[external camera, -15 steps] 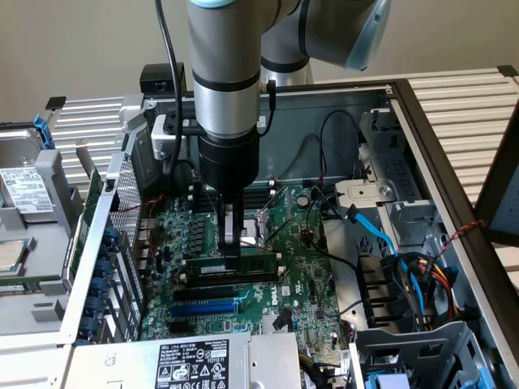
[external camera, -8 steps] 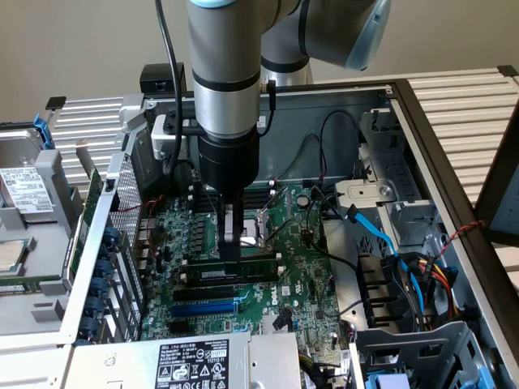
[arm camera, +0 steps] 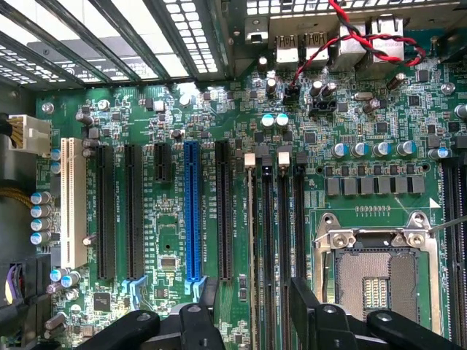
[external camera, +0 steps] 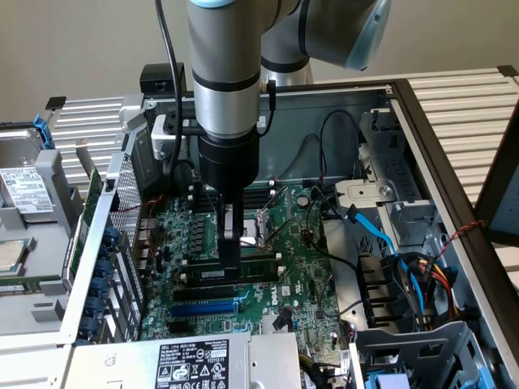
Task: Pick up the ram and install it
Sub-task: 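Insert the ram into the slot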
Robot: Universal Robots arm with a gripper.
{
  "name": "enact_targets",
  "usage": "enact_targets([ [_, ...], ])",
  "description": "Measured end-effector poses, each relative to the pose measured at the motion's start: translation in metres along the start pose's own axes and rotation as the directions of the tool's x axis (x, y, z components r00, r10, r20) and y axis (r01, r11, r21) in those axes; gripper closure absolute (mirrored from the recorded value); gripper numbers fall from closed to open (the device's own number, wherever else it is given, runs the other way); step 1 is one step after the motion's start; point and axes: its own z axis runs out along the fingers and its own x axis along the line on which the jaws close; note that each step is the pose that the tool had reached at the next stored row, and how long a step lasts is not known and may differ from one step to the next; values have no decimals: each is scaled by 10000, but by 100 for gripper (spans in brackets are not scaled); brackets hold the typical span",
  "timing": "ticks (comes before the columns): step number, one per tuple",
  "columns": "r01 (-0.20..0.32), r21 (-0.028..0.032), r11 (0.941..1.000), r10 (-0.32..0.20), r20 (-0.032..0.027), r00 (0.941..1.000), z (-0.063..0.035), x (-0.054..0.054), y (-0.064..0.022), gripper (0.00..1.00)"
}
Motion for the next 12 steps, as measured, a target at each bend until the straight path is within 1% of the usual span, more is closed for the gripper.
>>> enact_targets([
  [6, 1, 0, 10000, -1, 0, 10000, -1, 0, 0, 49],
  [12, 0, 1, 10000, 0, -17, 10000, -19, 2, 1, 49],
])
